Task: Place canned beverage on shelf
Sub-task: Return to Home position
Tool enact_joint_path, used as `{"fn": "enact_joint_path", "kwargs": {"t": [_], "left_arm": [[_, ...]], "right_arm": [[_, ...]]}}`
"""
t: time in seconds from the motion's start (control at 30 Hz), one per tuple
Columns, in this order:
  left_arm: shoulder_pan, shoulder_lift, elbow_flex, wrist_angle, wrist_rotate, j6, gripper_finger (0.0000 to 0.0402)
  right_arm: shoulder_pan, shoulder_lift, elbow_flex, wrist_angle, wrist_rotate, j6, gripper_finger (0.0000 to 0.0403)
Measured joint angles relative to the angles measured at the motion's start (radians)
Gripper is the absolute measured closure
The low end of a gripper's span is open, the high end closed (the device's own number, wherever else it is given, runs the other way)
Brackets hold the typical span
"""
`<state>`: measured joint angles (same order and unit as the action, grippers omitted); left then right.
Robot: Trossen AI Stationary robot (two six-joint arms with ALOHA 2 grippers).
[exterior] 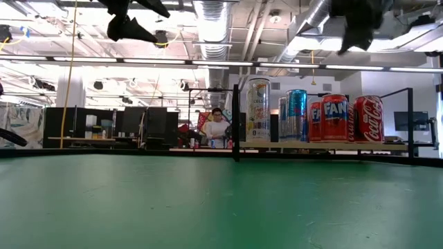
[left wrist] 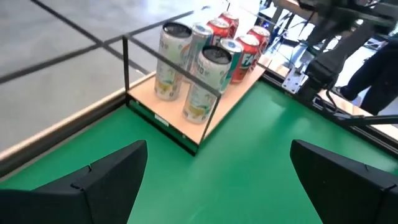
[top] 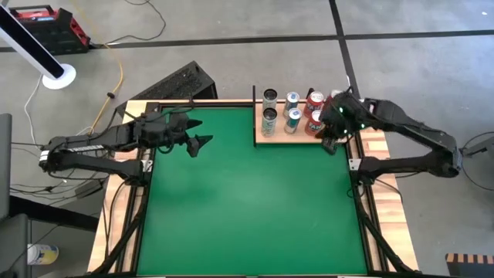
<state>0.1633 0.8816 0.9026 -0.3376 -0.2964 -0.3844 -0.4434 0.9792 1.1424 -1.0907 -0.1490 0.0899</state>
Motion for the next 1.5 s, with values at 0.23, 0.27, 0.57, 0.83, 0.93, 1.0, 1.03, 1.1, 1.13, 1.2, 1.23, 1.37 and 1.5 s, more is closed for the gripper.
{"fn": "enact_joint_path", "kwargs": {"t": [0.23, 0.27, 0.57, 0.83, 0.93, 1.0, 1.03, 1.1, 1.13, 1.2, 1.23, 1.37, 1.5], "left_arm": [[0.002, -0.084, -0.021, 0.016, 0.031, 0.111, 0.0022], [-0.001, -0.103, -0.028, 0.020, 0.034, 0.112, 0.0022], [-0.004, -0.267, -0.315, 0.328, 0.131, 0.030, 0.0022], [-0.003, -0.401, -0.503, 0.417, 0.159, -0.066, 0.0022], [-0.003, -0.484, -0.551, 0.413, 0.124, -0.104, 0.0022], [-0.005, -0.532, -0.595, 0.413, 0.097, -0.143, 0.0022], [-0.006, -0.551, -0.620, 0.418, 0.090, -0.162, 0.0022], [-0.006, -0.581, -0.670, 0.434, 0.083, -0.208, 0.0022], [-0.006, -0.590, -0.698, 0.458, 0.083, -0.235, 0.0022], [-0.006, -0.601, -0.749, 0.524, 0.082, -0.276, 0.0022], [-0.006, -0.601, -0.771, 0.569, 0.080, -0.289, 0.0022], [-0.007, -0.587, -0.839, 0.737, 0.074, -0.295, 0.0022], [-0.006, -0.555, -0.861, 0.730, 0.090, -0.248, 0.0022]], "right_arm": [[0.347, -0.107, -0.155, 0.435, 0.083, 0.199, 0.0384], [0.393, -0.122, -0.194, 0.534, 0.111, 0.205, 0.0384], [0.550, -0.192, -0.599, 1.203, 0.283, 0.263, 0.0384], [0.506, -0.282, -0.833, 1.366, 0.258, 0.379, 0.0383], [0.507, -0.378, -0.909, 1.364, 0.262, 0.409, 0.0384], [0.508, -0.448, -0.962, 1.360, 0.282, 0.411, 0.0384], [0.508, -0.482, -0.984, 1.360, 0.290, 0.411, 0.0384], [0.507, -0.555, -1.030, 1.355, 0.305, 0.411, 0.0384], [0.506, -0.586, -1.051, 1.356, 0.306, 0.411, 0.0384], [0.501, -0.647, -1.085, 1.347, 0.306, 0.411, 0.0384], [0.500, -0.673, -1.100, 1.337, 0.306, 0.411, 0.0384], [0.500, -0.770, -1.130, 1.245, 0.305, 0.405, 0.0383], [0.499, -0.862, -1.127, 1.114, 0.273, 0.367, 0.0382]]}}
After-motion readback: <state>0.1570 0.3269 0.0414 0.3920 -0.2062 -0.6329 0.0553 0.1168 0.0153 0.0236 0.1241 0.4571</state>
